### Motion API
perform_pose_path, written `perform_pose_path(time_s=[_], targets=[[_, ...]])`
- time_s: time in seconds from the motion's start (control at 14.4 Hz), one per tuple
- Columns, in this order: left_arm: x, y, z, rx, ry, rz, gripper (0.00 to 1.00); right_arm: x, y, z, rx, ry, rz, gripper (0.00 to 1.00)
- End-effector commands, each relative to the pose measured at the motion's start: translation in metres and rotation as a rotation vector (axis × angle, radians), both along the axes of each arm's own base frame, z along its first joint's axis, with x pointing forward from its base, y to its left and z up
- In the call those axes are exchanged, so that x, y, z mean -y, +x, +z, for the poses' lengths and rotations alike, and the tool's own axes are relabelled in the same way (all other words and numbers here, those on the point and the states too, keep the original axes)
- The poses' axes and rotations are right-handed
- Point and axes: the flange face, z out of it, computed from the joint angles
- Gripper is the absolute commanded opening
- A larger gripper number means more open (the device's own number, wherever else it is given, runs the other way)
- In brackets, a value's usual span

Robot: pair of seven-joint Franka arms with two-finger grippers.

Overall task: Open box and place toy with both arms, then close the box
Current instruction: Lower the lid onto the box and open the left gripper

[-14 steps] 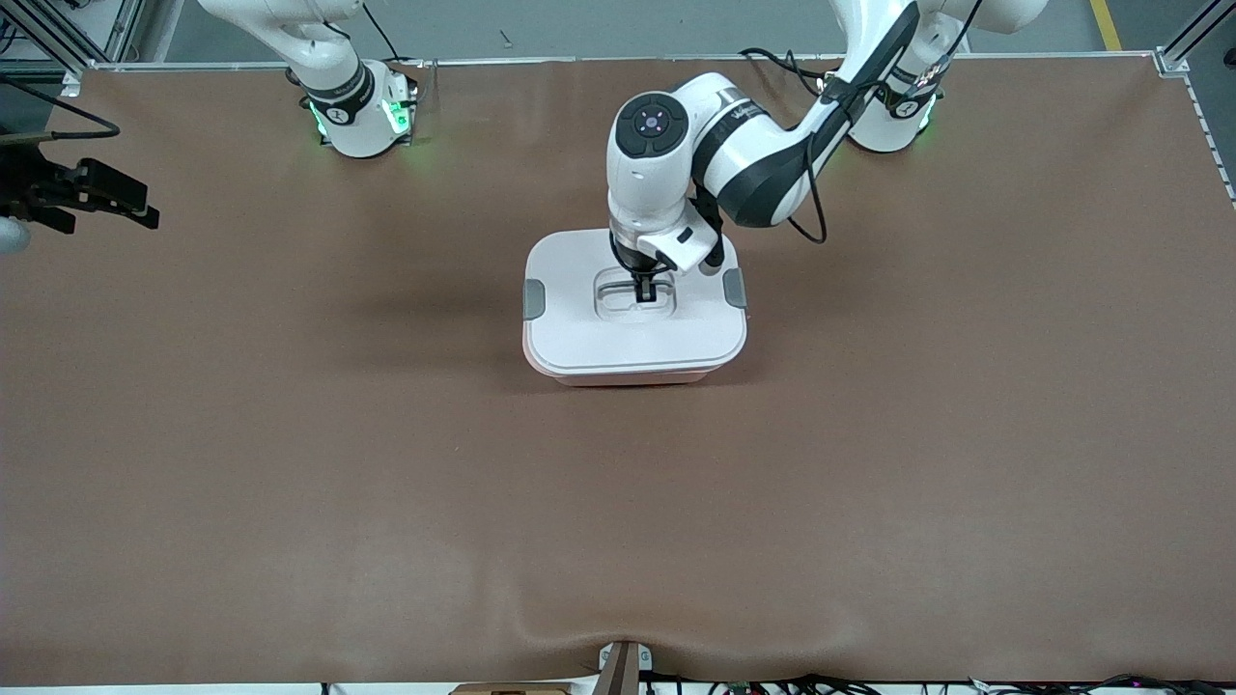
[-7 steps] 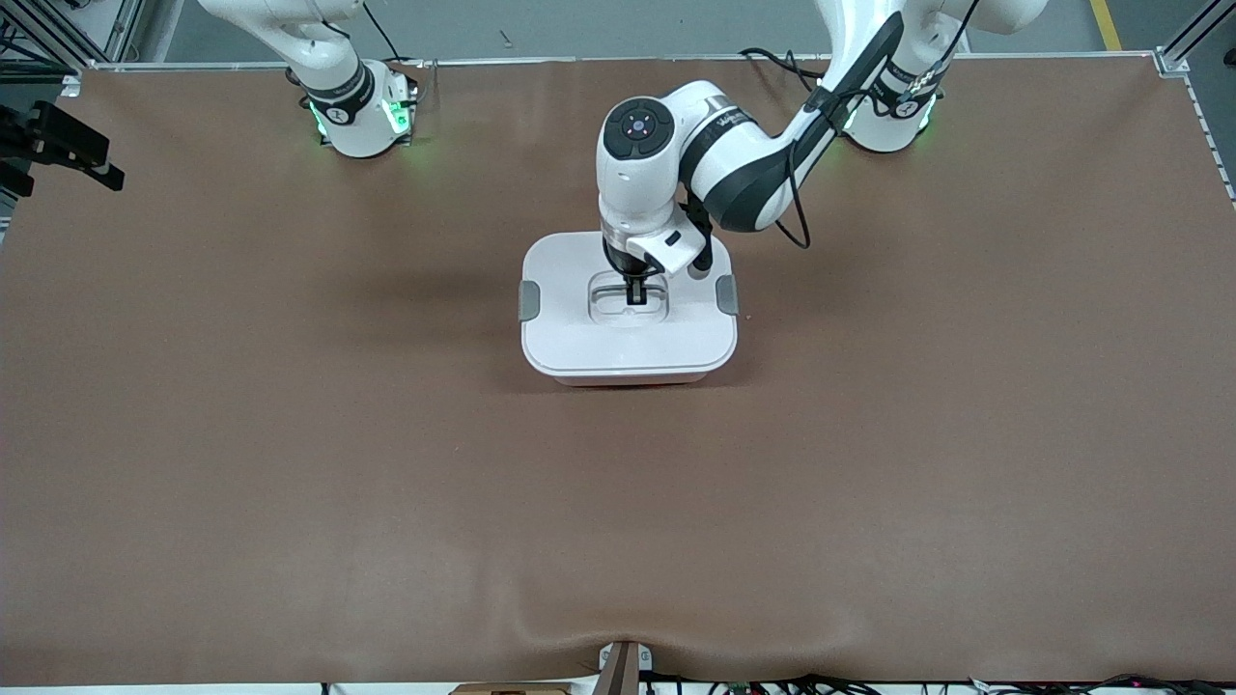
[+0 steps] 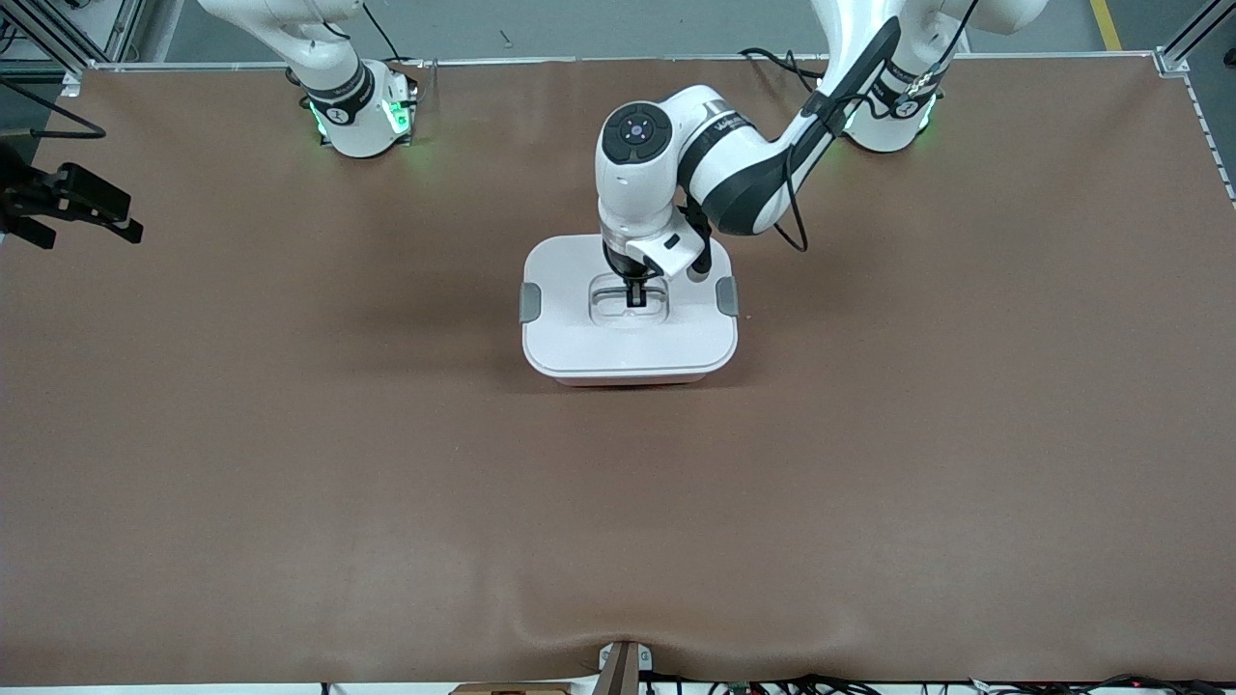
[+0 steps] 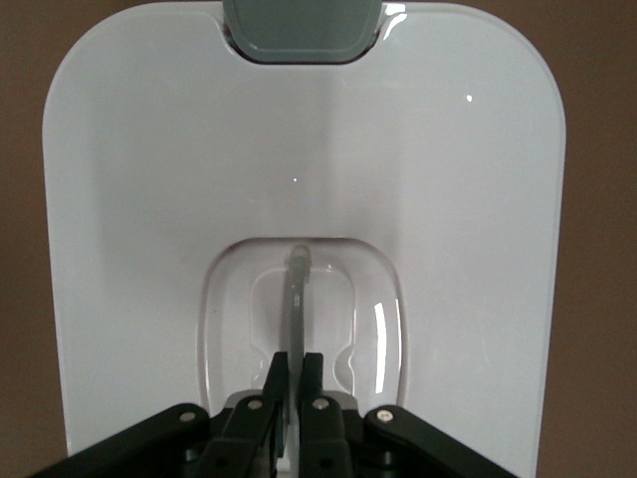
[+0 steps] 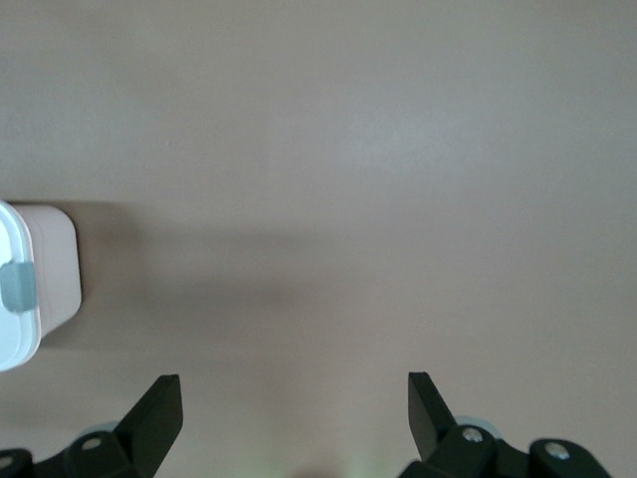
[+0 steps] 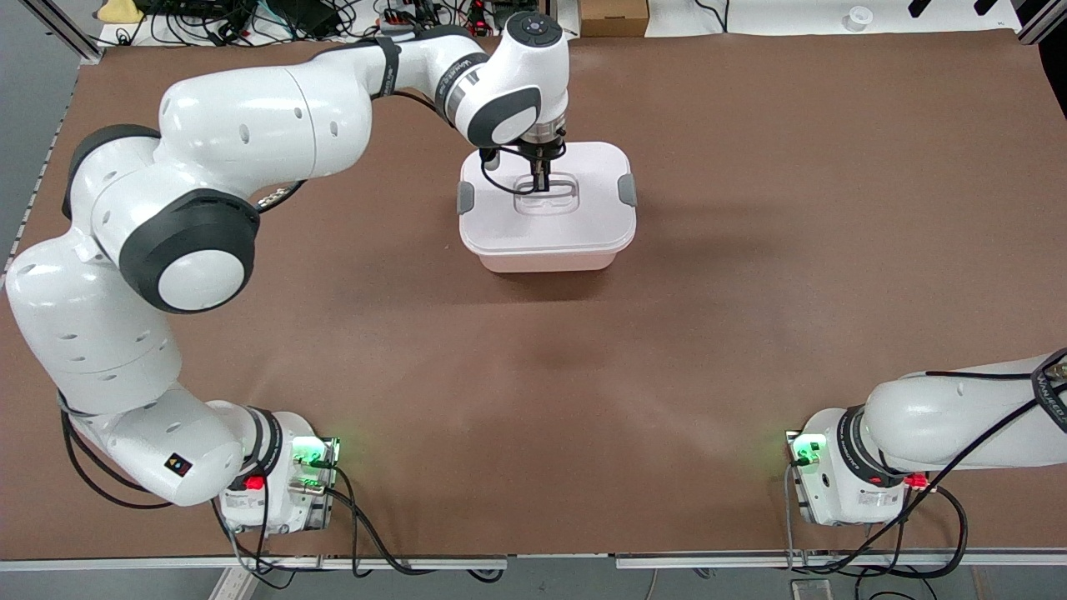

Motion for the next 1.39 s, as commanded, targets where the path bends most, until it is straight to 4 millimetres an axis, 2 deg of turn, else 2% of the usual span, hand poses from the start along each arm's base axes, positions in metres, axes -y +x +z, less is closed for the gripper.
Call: perform_pose_path(time_s=[0.0,0.28,0.42,0.56,0.63,0.76,0.83,0.9,0.97,1.11,1.32], targets=[[0.008,-0.001,-0.004,0.018,0.013,0.012,0.00,0.000,-0.012,0.007,-0.027,0.012,-0.010,1.00],[0.018,-0.006,-0.020,0.026,0.001,0.017,0.00,0.004,-0.013,0.003,-0.037,0.011,-0.019,1.00],[0.021,-0.009,-0.022,0.035,0.009,0.002,0.00,0.016,-0.010,-0.002,-0.038,0.012,-0.042,1.00],[0.020,-0.006,-0.010,0.050,-0.004,-0.002,0.00,0.029,-0.013,-0.005,-0.046,0.012,-0.075,1.00],[0.019,0.002,0.002,0.064,-0.016,0.009,0.00,0.039,-0.014,-0.008,-0.059,0.021,-0.104,1.00],[0.018,0.004,0.009,0.067,-0.016,0.012,0.00,0.040,-0.018,-0.008,-0.069,0.023,-0.113,1.00],[0.018,0.002,0.013,0.068,-0.013,0.009,0.32,0.035,-0.018,-0.008,-0.080,0.022,-0.105,1.00],[0.016,0.003,0.015,0.069,-0.012,0.011,0.73,0.027,-0.018,-0.009,-0.082,0.020,-0.108,1.00],[0.016,0.001,0.015,0.064,-0.005,0.010,1.00,0.018,-0.017,-0.009,-0.085,0.018,-0.109,1.00],[0.016,-0.003,0.020,0.058,0.015,-0.008,1.00,0.005,-0.017,-0.004,-0.075,0.015,-0.097,1.00],[0.006,0.000,0.052,0.074,0.022,-0.039,1.00,-0.008,-0.015,0.003,-0.051,0.013,-0.070,1.00]])
